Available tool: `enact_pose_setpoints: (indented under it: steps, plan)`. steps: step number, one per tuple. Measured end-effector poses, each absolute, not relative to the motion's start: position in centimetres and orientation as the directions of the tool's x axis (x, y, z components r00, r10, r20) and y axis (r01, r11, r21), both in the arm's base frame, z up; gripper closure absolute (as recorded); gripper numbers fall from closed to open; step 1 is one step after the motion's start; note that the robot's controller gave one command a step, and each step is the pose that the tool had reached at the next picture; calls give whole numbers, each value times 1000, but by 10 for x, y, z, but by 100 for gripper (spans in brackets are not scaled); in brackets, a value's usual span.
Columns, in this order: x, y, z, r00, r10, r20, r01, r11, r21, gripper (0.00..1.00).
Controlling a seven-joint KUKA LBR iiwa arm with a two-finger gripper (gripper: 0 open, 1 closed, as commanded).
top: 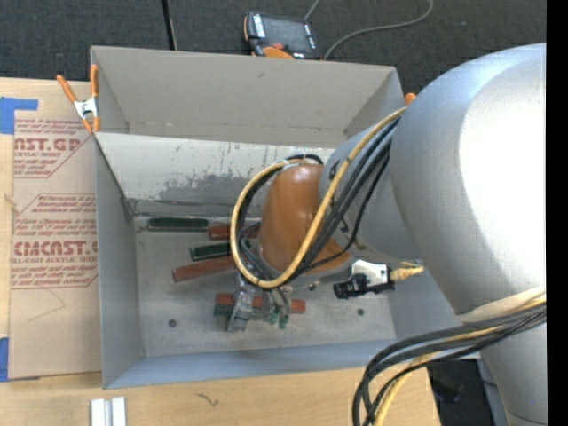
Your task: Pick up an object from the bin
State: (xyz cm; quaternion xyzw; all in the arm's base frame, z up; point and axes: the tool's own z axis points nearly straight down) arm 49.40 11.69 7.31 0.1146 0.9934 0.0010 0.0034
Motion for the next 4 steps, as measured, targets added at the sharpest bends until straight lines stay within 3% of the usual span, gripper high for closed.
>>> enact_pose_setpoints:
  steps: [1, 2, 3, 4]
  plan:
    - [526, 94, 220, -971, 239, -10, 239, 971, 4, 100]
    - [524, 94, 215, -971, 239, -2, 239, 971, 0, 0]
    - [490, 119, 107, -976, 218, 9, 218, 976, -3, 0]
    - [489, 75, 68, -992, 128, 3, 128, 992, -3, 0]
